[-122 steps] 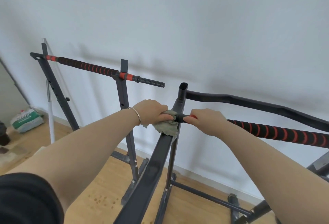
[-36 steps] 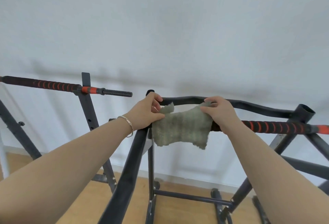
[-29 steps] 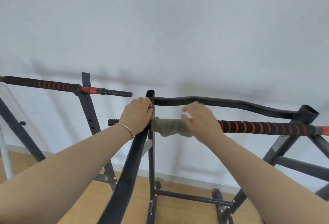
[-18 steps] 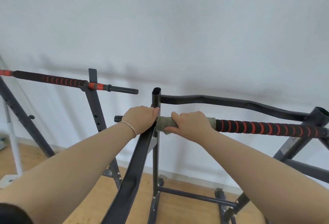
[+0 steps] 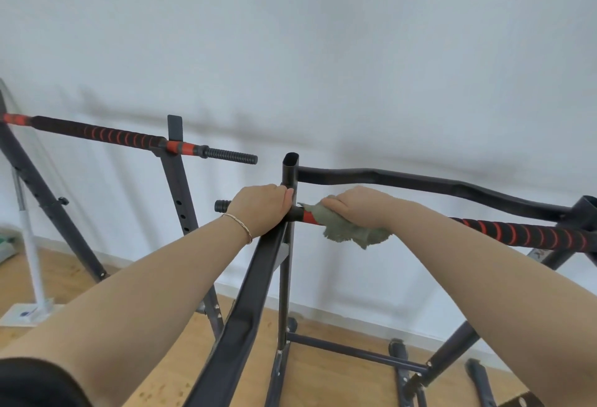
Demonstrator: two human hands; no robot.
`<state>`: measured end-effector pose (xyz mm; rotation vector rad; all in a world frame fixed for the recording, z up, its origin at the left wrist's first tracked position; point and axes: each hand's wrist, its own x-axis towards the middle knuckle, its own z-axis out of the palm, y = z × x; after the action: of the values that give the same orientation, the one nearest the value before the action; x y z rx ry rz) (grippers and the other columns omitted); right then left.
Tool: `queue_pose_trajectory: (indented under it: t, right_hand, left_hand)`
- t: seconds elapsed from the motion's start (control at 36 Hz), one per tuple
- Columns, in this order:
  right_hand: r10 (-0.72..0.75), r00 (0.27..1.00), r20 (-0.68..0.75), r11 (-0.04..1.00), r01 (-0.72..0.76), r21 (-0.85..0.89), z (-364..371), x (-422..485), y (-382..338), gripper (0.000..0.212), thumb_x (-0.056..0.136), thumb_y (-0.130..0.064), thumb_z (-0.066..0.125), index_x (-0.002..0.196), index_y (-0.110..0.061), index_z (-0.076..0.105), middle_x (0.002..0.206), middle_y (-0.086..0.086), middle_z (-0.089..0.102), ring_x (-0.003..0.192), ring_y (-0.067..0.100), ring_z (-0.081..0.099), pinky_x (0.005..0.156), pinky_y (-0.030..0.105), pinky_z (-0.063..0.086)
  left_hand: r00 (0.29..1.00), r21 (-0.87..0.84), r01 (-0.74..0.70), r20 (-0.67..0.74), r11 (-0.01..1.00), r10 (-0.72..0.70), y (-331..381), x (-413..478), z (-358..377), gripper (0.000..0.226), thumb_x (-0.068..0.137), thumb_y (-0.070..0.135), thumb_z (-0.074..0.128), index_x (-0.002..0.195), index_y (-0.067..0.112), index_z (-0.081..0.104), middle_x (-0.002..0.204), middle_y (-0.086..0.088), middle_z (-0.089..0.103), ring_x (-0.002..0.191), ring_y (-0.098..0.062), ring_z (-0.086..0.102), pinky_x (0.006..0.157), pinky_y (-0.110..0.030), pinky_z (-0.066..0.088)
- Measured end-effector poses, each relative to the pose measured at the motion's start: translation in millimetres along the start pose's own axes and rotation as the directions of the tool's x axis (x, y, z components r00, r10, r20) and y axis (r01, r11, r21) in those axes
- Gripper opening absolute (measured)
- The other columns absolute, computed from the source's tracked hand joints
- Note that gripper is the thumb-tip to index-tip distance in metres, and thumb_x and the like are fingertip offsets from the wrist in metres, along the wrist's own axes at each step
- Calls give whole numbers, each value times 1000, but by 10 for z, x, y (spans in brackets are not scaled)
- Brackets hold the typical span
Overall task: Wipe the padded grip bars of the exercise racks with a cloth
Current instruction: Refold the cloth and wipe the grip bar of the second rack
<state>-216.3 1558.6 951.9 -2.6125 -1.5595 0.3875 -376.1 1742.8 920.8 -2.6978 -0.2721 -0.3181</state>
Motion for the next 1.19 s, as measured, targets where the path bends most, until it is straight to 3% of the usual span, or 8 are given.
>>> queue_pose_trajectory:
  t: [0.11,0.22,0.56,0.67,0.81,0.92,1.0,1.19]
  right_hand:
    - [-56,998,-9,995,55,-87,13,-234,122,36,97,-63,34,85,-34,52,77,-7,65,72,12,63,59,28,44]
    - [-108,993,-35,982,102,-158,-16,-386,230,30,99,-54,43,92,-26,51,91,-9,63,83,13,61,77,35,51]
    - [-105,991,-88,993,109,42,-106,-646,639,21,94,-53,57,106,-35,61,95,-16,62,92,6,57,82,34,50]
    - [-102,990,-93,994,99,-39,-78,-620,582,30,94,-58,53,106,-31,57,97,-13,61,92,11,58,83,35,50]
    - [-119,969,-215,974,72,-216,85,-579,455,50,92,-68,47,127,-33,47,104,-11,60,91,16,58,76,35,50]
    - [-200,893,-403,910,17,-414,268,-544,469,55,92,-71,38,114,-24,54,91,-6,61,76,19,60,61,33,48]
    - [-312,815,-488,863,28,-505,351,-541,525,57,95,-66,32,97,-16,59,74,-3,56,59,20,54,48,31,40]
    - [-126,946,-300,921,-1,-390,197,-368,504,60,92,-65,5,95,-23,48,80,-8,61,68,20,57,61,34,41]
  left_hand:
    - [1000,9,-7,-10,1000,7,-7,13,41,10,93,14,51,103,15,50,85,-3,56,62,-24,53,44,-33,33]
    - [999,8,-10,-31,1000,11,-19,35,69,13,94,17,50,107,14,51,85,-3,57,63,-24,53,45,-33,37]
    - [999,18,35,20,999,-35,10,75,35,15,97,21,45,111,16,49,92,0,57,73,-23,60,51,-34,47]
    - [1000,70,29,1,997,-29,37,71,-96,15,98,22,44,112,21,50,92,1,54,75,-22,55,53,-34,40]
    - [962,103,-258,-66,961,266,316,212,-367,10,93,13,46,98,18,53,88,-2,57,76,-26,51,60,-35,33]
    - [949,-70,-280,131,957,287,560,372,-405,18,96,13,43,114,18,44,93,0,54,70,-23,47,57,-37,36]
    - [948,-22,-279,153,960,279,584,405,-325,24,99,18,44,120,21,34,86,3,39,67,-23,44,51,-36,35]
    - [955,32,-260,156,965,252,606,444,-253,21,101,19,42,121,17,35,79,5,30,65,-24,42,51,-35,38]
